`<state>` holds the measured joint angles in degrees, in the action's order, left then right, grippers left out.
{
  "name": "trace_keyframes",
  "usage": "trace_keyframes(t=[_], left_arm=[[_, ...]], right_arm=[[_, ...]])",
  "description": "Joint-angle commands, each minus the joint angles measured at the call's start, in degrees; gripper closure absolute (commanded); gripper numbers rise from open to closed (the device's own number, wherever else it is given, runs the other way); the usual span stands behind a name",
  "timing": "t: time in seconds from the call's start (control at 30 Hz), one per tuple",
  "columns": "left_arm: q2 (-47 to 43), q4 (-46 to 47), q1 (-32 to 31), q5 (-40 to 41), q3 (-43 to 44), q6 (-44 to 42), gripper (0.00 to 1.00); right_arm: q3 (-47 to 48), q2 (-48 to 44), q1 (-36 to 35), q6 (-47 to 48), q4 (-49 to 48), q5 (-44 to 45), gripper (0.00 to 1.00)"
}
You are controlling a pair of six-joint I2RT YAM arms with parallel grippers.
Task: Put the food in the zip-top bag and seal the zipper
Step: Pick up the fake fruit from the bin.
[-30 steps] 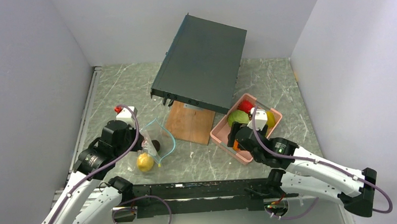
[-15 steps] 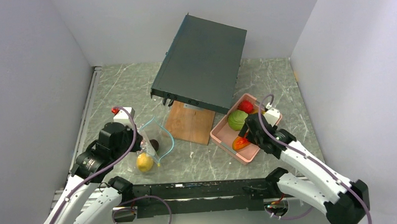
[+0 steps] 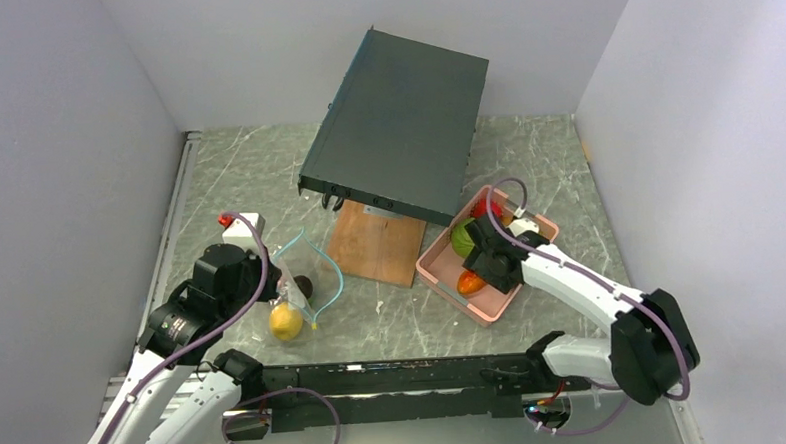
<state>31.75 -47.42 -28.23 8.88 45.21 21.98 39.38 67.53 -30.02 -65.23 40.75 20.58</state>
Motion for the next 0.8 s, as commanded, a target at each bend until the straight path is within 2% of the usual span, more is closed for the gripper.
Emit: trace_keyframes(t=[0.0,0.27,0.4,0.53,0.63,0.77], left_arm=[[-0.1,1.9,-0.1,0.6,0.0,0.2,1.00],[-0.1,2.0,-0.1,0.6,-0.1,0.2,1.00],[0.0,2.0,-0.2,0.3,-0.1,0.1,1.00],[0.1,2.2,-0.1,0.0,-0.2,0.0,1.00],[-0.1,2.3,-0.2,-0.1,-0.3,0.0,1.00],[-0.3,2.4,-0.1,0.0,-0.3,0.1,1.00]], right_arm=[[1.2,4.0,0.2,-1.6,-0.7,-1.5,0.36],[1.2,7.1,0.2,-1.8,-2.6,-0.6,0.44],[2.5,4.4,0.1,-1.3,1.3,1.1,0.73],[2.7,-2.6,0.1,-0.8,5.1,3.5,0.89],[2.1,-10.8,0.1,2.9,4.9,3.6,0.94],[-1.1,-22.4,0.1,12.3,-0.9,-0.9,0.97]])
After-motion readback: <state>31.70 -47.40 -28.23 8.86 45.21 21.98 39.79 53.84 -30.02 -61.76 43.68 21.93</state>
